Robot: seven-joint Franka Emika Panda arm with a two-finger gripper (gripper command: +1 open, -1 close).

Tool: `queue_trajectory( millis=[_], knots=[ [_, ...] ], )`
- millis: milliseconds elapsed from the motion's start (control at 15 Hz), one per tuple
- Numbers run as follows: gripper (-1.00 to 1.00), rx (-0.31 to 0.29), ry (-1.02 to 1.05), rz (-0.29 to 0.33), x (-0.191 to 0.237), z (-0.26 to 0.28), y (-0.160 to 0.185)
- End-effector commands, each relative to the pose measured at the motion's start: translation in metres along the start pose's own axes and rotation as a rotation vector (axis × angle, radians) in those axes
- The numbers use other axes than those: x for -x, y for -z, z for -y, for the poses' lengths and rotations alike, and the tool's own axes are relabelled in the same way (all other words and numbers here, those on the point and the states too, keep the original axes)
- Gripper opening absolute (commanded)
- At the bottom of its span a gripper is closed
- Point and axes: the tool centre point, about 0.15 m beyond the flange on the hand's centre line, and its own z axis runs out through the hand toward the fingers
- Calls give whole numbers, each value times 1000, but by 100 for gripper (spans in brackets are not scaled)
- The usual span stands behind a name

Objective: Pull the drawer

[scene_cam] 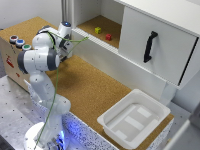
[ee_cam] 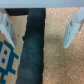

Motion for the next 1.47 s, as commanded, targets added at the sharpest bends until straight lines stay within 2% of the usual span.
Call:
queue_trajectory(
  millis=[0, 67, 400, 800, 1400],
  knots=[
    [100, -52, -37, -81, 7, 3, -19],
    [-100, -54, -42, -84, 8, 3, -20],
    [-100, -93, -65, -60, 14, 6, -28],
    [-100, -97, -61, -61, 13, 1, -26],
    [-100, -137, -146, -82, 16, -64, -19]
  ],
)
